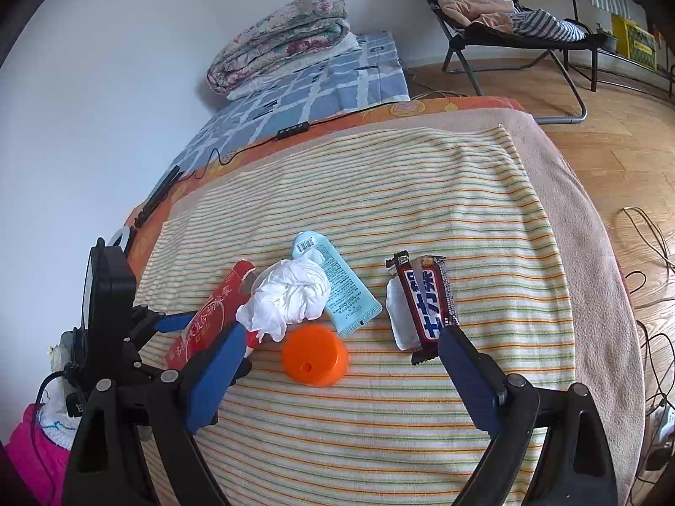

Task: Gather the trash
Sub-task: 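Close left tool on the red medicine box while right tool moves to the white wristband, then grasp the white wristband with right tool while left tool lifts the medicine box, then carry the box in left tool and wristband in right tool over the blue basket, then open right tool dropping the wristband while left tool releases the box into basket, then raise both tools from the basket back over the towel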

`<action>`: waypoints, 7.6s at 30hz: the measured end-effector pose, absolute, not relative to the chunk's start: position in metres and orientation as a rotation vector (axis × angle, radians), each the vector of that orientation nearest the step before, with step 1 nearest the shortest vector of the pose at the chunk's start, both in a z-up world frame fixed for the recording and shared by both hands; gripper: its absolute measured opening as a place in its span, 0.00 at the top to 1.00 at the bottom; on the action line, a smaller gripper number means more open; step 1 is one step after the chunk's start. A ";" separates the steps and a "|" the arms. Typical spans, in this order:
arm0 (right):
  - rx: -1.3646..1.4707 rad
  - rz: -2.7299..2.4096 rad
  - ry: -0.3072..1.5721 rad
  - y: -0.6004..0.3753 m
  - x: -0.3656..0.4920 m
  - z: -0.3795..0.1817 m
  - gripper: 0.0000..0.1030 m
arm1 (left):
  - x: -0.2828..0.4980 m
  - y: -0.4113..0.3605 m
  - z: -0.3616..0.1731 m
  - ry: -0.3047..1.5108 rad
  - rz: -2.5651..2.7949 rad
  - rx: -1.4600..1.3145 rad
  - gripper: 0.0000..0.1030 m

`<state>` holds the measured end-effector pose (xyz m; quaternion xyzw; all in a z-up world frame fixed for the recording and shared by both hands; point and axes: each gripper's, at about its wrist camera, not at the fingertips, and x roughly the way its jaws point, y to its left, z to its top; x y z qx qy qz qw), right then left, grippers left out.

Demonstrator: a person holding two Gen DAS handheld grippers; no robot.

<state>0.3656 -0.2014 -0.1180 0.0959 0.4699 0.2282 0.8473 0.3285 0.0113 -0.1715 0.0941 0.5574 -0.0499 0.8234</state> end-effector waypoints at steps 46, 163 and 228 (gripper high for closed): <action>-0.242 0.699 1.025 -0.046 0.353 -0.165 0.99 | 0.257 0.074 -0.167 1.151 0.005 0.183 0.12; 0.063 0.666 1.188 -0.177 0.080 -0.196 0.37 | -0.005 -0.035 -0.201 1.240 -0.081 -0.140 0.12; -0.055 0.440 0.968 -0.224 0.173 -0.114 0.02 | 0.138 -0.031 -0.122 1.037 -0.103 -0.095 0.12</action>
